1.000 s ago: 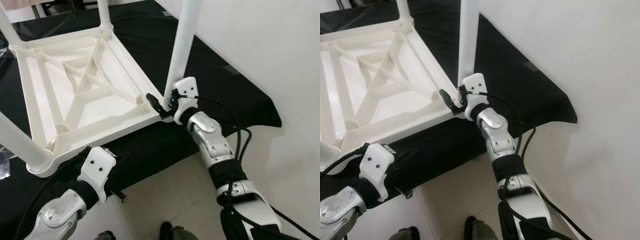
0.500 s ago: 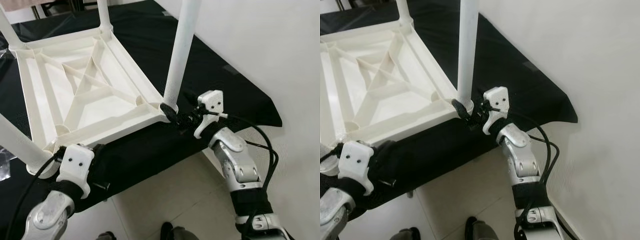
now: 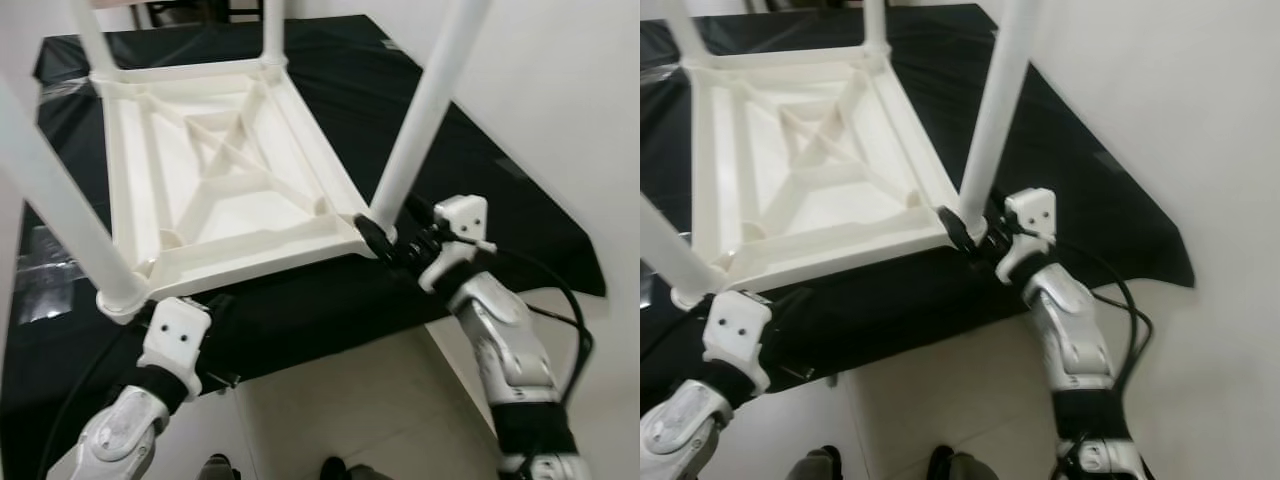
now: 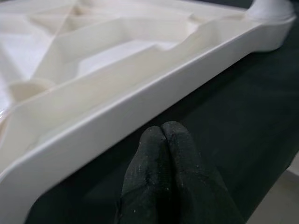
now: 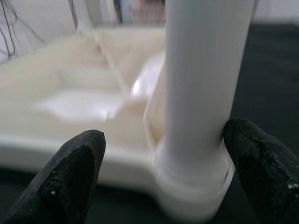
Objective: Building children table
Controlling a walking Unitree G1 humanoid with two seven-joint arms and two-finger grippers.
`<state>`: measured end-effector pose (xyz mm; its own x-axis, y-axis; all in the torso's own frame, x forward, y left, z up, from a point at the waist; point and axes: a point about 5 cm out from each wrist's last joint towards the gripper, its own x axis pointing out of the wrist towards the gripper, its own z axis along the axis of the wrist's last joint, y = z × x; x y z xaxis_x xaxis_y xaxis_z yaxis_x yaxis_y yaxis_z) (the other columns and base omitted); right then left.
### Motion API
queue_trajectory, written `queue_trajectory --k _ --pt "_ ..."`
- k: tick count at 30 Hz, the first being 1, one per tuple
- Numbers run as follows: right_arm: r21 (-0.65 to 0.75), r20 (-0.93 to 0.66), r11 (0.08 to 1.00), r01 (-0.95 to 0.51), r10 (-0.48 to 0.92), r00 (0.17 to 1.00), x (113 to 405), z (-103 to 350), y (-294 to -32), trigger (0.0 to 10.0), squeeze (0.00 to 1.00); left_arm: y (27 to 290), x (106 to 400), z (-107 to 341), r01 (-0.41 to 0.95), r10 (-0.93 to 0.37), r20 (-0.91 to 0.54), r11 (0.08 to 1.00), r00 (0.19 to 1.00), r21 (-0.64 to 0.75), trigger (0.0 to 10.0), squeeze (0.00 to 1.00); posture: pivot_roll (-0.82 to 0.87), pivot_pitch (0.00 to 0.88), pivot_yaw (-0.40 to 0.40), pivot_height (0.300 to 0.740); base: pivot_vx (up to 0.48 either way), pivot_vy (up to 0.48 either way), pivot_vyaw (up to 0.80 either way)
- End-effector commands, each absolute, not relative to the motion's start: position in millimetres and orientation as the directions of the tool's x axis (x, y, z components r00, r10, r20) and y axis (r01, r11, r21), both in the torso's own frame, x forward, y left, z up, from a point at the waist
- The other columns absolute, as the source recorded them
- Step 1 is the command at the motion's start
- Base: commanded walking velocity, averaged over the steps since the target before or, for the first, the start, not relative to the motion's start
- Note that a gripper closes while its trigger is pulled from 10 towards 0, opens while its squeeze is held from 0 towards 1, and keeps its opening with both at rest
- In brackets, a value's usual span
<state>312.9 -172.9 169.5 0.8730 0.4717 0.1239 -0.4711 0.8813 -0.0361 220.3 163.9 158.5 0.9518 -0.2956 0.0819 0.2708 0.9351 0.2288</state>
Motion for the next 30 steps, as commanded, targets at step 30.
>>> queue_trajectory --k 30 --pt "0.094 0.107 0.783 -0.614 0.606 0.789 274.4 150.2 -126.1 10.0 0.0 146.4 226.2 145.5 0.32 -0.346 0.075 0.917 0.935 0.24 10.0 0.0 0.09 0.193 -0.113 0.74 0.0 -0.044 0.77"
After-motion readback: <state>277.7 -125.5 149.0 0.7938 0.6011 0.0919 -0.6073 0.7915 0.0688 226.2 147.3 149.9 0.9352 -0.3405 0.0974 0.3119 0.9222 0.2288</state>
